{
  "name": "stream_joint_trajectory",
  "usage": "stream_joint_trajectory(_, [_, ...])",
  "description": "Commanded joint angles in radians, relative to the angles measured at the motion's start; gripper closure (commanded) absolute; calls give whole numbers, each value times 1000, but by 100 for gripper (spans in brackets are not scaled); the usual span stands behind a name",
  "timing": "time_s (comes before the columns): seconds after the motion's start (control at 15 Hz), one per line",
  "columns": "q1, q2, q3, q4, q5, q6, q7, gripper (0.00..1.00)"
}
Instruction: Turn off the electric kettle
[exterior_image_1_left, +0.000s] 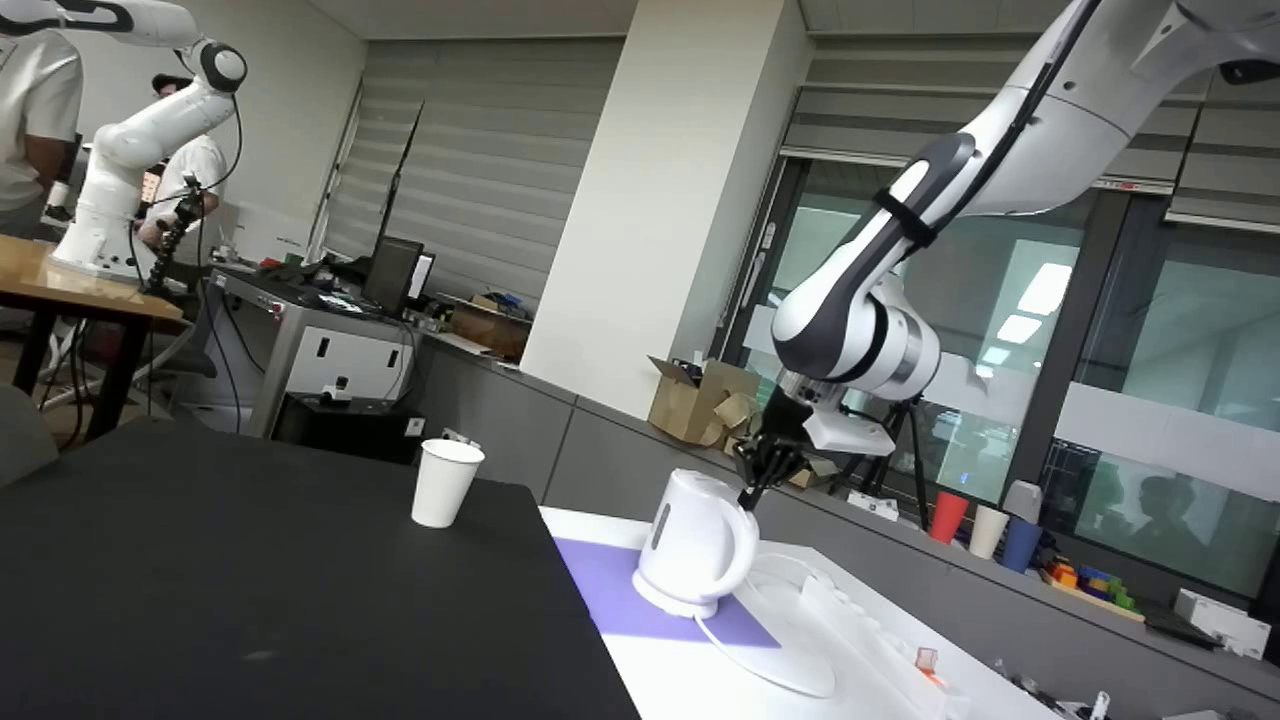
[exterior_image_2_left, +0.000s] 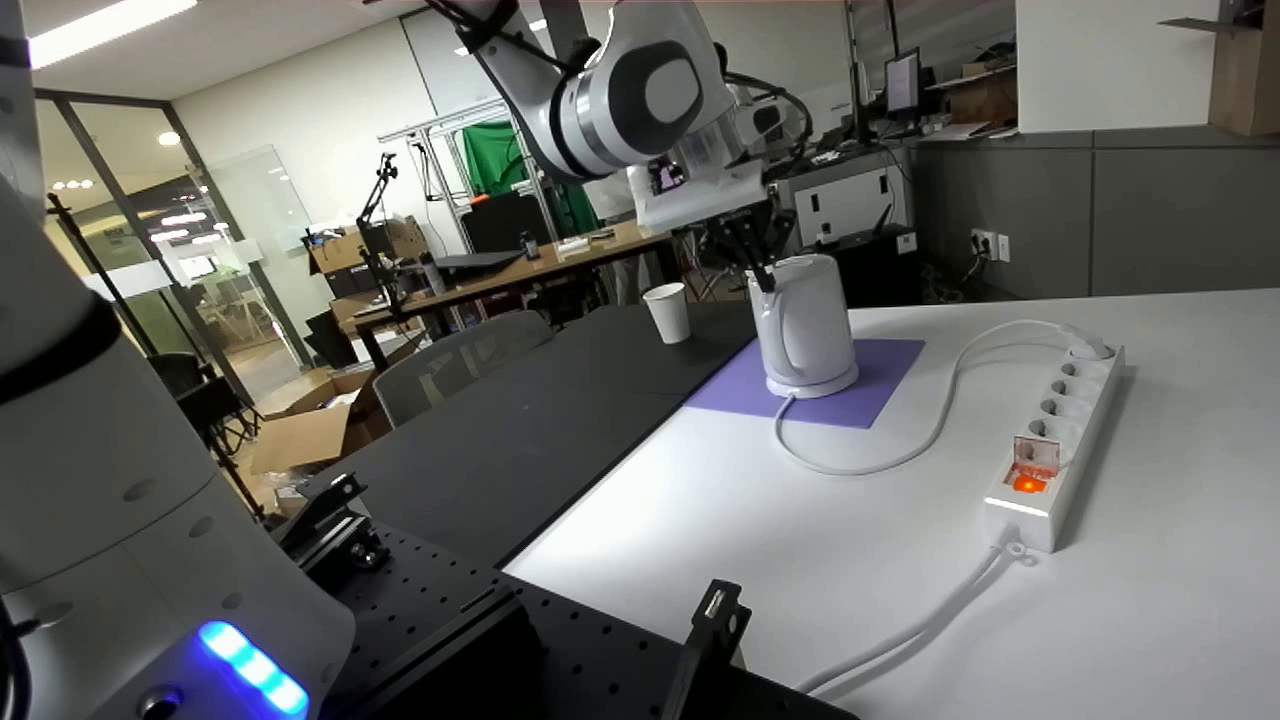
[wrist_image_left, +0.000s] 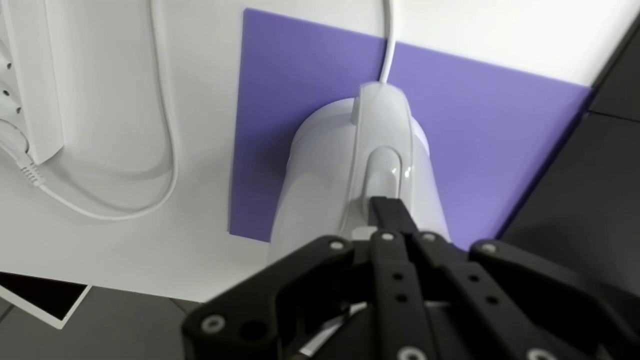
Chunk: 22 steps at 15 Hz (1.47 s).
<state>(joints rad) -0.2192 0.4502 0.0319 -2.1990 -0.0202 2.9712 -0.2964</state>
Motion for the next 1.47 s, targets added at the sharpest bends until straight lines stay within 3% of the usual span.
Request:
stream_joint_trajectory(0.0, [-17,16,16,-6,1,42,1,100])
stream_joint_trajectory(0.6, [-37,0,38,-15,-12,78,4,100])
stream_joint_trajectory(1.07, [62,-96,-71,8,-82,-51,31,100])
stream_joint_trajectory(1.13, [71,-103,-82,18,-87,-93,33,74])
stream_joint_trajectory(1.27, [46,-115,-57,35,-64,-171,-8,68])
stream_joint_trajectory(1.4, [16,-121,-25,53,-12,-235,-56,54])
